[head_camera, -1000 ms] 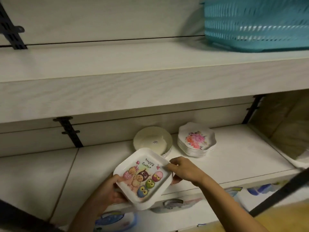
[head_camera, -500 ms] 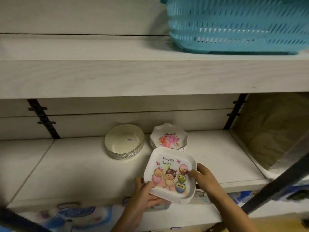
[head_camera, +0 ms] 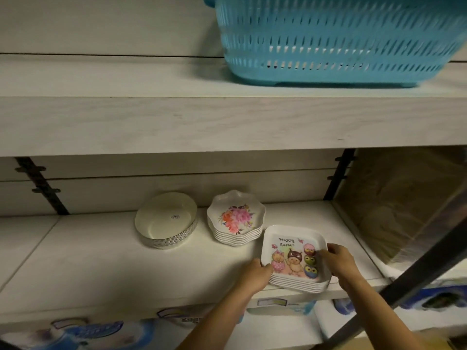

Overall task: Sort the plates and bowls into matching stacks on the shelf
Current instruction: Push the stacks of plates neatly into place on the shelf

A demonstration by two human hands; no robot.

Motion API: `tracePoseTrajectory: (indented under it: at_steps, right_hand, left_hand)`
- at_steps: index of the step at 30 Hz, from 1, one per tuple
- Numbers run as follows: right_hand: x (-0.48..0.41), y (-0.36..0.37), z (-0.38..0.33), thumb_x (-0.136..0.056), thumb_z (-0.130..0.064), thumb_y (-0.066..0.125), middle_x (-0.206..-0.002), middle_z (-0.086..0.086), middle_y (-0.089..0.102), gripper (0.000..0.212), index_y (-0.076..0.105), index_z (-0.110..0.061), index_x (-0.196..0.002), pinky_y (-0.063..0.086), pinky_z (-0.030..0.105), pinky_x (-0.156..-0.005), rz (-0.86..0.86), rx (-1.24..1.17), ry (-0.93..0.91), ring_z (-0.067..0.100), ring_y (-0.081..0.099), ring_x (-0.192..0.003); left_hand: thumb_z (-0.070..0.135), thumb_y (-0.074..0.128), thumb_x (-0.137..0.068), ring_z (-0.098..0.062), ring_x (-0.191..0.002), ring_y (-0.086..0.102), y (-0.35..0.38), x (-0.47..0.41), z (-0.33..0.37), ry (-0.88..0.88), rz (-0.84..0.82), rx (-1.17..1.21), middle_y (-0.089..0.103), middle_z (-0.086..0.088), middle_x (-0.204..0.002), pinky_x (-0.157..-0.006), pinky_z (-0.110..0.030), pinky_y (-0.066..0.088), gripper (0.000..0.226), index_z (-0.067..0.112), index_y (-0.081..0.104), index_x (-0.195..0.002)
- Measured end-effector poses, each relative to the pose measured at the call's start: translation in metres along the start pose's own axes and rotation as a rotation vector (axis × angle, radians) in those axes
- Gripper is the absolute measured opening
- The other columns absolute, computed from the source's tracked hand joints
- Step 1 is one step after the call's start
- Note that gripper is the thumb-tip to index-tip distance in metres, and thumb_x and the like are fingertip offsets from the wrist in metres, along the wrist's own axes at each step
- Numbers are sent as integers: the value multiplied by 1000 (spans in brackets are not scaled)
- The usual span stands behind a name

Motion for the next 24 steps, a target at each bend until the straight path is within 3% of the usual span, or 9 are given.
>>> tracePoseTrajectory:
  at_steps: [3,6,9,12,14,16,19,21,24]
  right_hand:
    - [-11,-2,3,-89,-8,54,-92,15,63,24,62,2,-109,49,36,-75,40,1,17,30,59,-85]
    - [-18,-2,4,-91,-8,50,-91,15,61,24,61,3,-109,48,36,-75,82,-6,17,29,56,-84]
    - [-21,1,3,-92,-8,48,-93,15,61,25,59,3,-111,50,38,-77,96,-9,9,29,56,-85]
    - [-14,3,-6,-94,-13,49,-113,20,62,31,54,1,-121,48,46,-90,95,25,-41,34,57,-96]
    - [-4,4,-19,-93,-15,52,-132,20,52,42,44,-3,-133,42,47,-98,107,47,-131,38,51,-117]
    - [8,6,-35,-92,-12,53,-142,17,44,47,40,-7,-137,39,48,-103,123,90,-270,36,43,-127]
    - [32,22,-61,-91,-8,54,-135,11,52,38,50,-11,-129,43,41,-99,58,117,-428,28,49,-122]
    - [48,41,-79,-91,-7,55,-128,8,59,33,56,-11,-123,44,36,-97,-28,88,-479,23,54,-116]
    - [71,79,-105,-91,-9,55,-118,4,62,29,58,-10,-120,46,30,-91,-145,97,-570,16,58,-103]
  left_hand:
    - [24,41,-90,-23,-94,56,10,-14,7,1,1,-48,62,-11,-117,-73,-25,39,39,7,54,-122]
    - [23,41,-91,-23,-92,54,16,-22,13,-9,7,-99,57,-8,-104,-73,-24,39,39,3,53,-123]
    - [24,42,-91,-25,-95,57,14,-28,14,-3,24,-149,61,-15,-113,-71,-27,44,40,0,54,-121]
    - [28,44,-90,-19,-87,50,5,-28,9,12,7,-166,56,-11,-100,-68,-24,39,41,-1,54,-118]
    - [33,44,-90,-21,-89,51,-9,-26,4,37,23,-191,59,-11,-100,-73,-28,37,43,0,54,-116]
    - [35,46,-90,-23,-85,53,-32,-18,-2,80,75,-197,62,-9,-87,-74,-34,42,40,0,57,-104]
    - [35,48,-88,-21,-81,61,-76,-1,-14,110,160,-151,67,-8,-90,-81,-34,50,30,8,62,-93]
    - [33,49,-89,-11,-65,57,-109,10,-25,148,213,-130,67,-2,-82,-76,-32,49,24,14,62,-83]
    - [28,51,-90,-8,-56,51,-158,27,-45,153,326,-68,64,1,-72,-72,-31,46,22,17,59,-72]
Point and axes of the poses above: each hand's wrist, its own x-axis away from the middle knuckle, its own y-axis out of the palm, z = x × y, the point moved 3 cm from there along -x, towards the middle knuckle
